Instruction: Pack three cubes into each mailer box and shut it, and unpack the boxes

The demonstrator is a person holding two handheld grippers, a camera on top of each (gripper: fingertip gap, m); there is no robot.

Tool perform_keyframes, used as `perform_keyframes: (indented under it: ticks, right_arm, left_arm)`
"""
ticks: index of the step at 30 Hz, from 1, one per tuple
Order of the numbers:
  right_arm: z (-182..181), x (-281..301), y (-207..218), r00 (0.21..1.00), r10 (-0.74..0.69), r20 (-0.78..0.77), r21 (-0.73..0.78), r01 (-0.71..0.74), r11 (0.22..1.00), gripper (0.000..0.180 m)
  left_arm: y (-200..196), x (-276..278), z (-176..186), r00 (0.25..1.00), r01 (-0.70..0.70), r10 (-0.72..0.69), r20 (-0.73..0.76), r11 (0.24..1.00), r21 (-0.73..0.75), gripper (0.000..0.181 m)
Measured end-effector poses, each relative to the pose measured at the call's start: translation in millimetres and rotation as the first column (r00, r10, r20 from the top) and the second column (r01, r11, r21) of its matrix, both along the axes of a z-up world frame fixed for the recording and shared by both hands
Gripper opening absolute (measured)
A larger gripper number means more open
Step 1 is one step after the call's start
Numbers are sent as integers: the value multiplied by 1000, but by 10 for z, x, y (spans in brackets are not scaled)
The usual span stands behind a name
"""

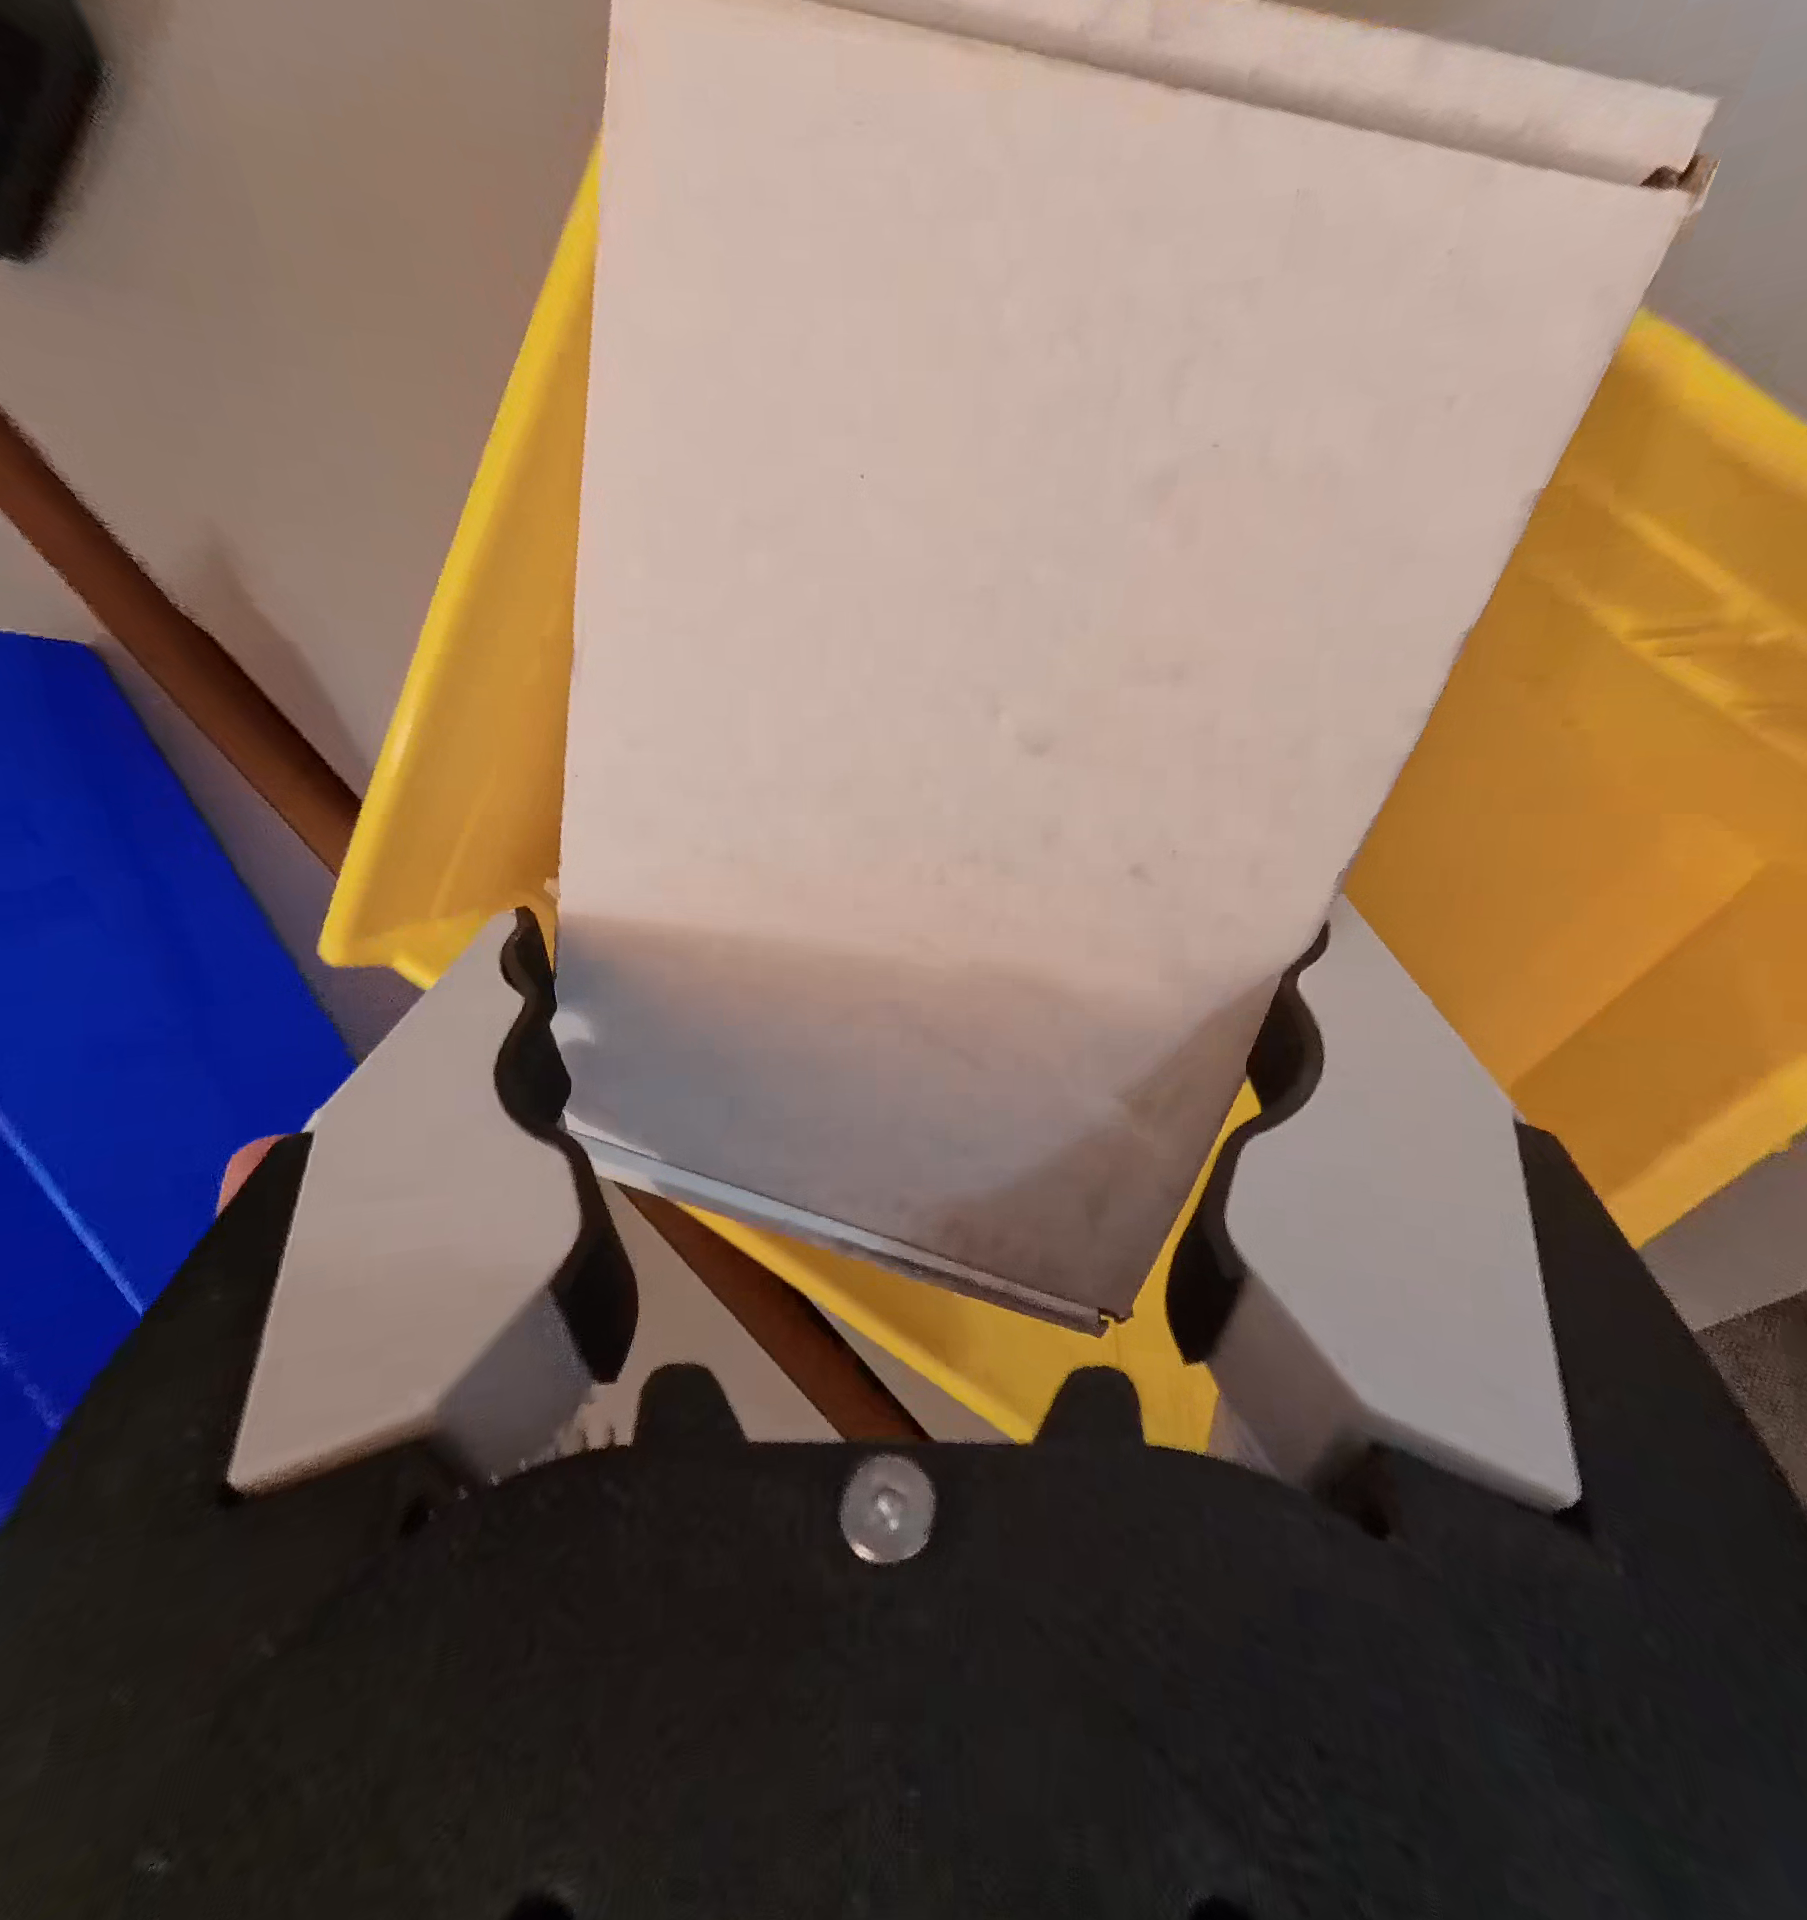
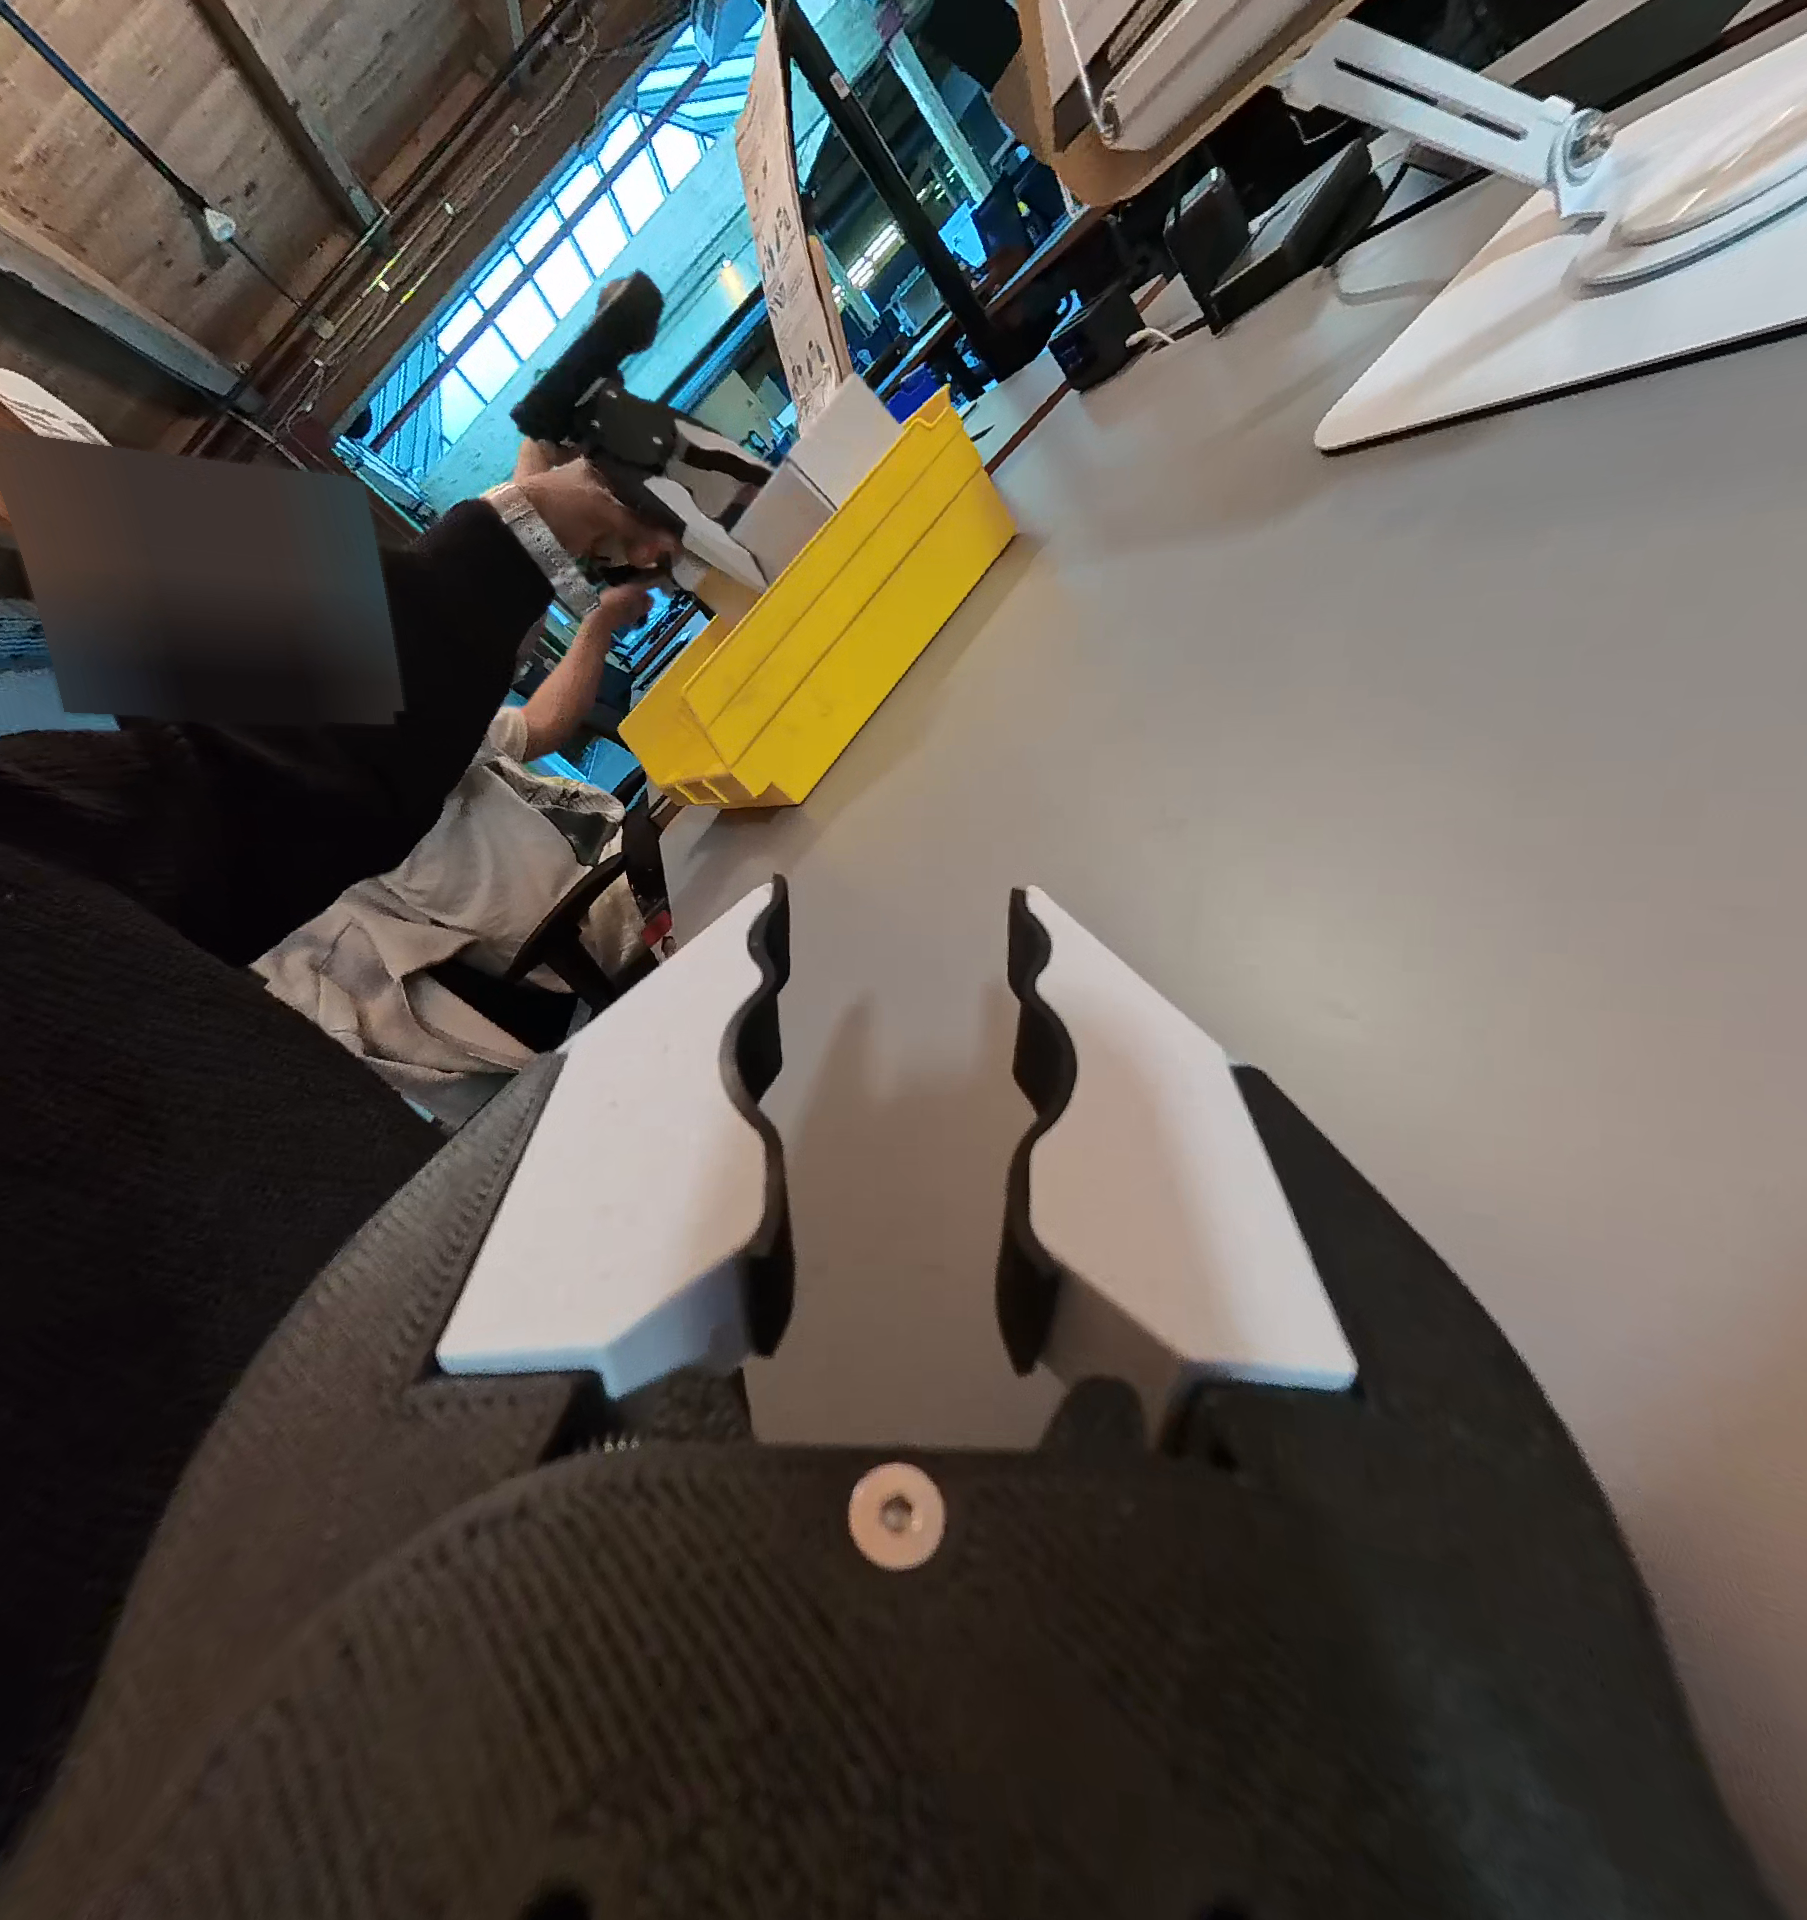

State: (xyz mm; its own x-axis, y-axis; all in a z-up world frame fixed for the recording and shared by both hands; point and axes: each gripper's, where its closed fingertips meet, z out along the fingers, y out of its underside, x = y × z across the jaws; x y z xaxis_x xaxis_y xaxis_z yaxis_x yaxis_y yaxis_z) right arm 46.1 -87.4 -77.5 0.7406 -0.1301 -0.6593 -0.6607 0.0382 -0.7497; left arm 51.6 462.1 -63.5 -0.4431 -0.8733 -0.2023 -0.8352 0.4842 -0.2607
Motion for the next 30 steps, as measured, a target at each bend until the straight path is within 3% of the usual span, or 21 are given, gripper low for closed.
perform_keyframes:
  ticks: [6,9,13,19,24,27,30]
  right_arm:
    - [71,-81,9,1000,21,8,24,-21,999,41]
    - [118,-122,22,999,35,12,38,-35,999,41]
    - [175,-234,42,996,51,76,16,-52,999,42]
    - [226,-413,60,959,73,274,-84,-52,995,57]
    - [312,-228,-74,976,-62,209,3,63,998,105]
    - [284,-63,-224,976,-132,173,-20,138,990,117]
    - [127,21,-318,991,-133,32,-55,134,989,127]
  left_arm:
    - [-357,-101,622,987,11,3,163,996,-90,134]
    - [-854,-147,898,979,105,-89,184,991,-82,134]
    - [-1688,-205,975,946,300,-297,133,954,-2,134]
    - [-3265,-149,597,812,580,-568,138,811,-74,133]
    - [-4399,-165,-50,731,682,-658,180,692,-239,133]
    - [-4864,-158,-400,721,692,-655,226,658,-297,133]
    - [-5096,-134,-566,719,695,-641,269,667,-268,131]
